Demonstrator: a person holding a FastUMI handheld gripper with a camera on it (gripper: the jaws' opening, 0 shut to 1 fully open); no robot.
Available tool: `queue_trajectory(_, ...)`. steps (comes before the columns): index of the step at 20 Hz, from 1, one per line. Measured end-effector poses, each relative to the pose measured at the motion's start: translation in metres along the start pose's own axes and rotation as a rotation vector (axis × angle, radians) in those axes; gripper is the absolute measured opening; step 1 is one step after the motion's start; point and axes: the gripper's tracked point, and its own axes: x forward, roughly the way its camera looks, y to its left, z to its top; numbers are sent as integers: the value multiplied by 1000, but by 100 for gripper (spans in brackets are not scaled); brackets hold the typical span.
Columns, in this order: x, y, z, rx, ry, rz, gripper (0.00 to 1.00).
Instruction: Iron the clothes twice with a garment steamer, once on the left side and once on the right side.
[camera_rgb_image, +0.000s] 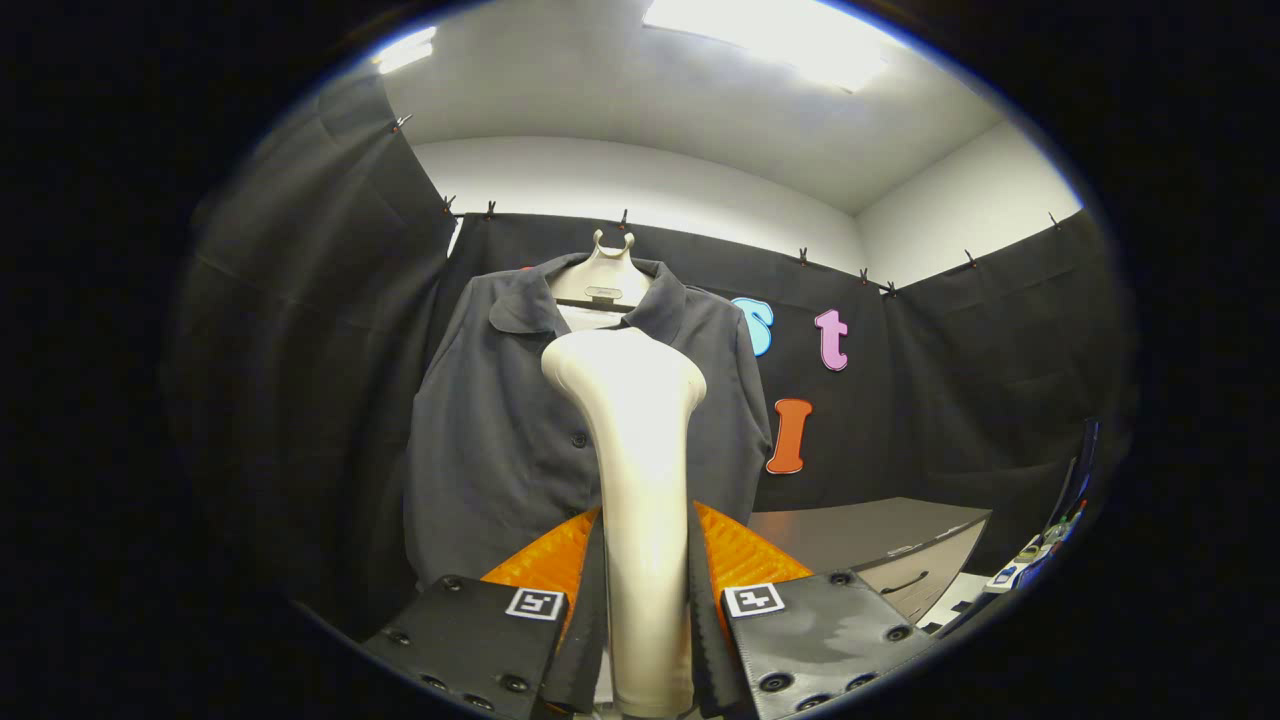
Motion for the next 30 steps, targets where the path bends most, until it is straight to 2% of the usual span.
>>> queue_trajectory(30, -8, 4, -2, -7, -6, -1, 44)
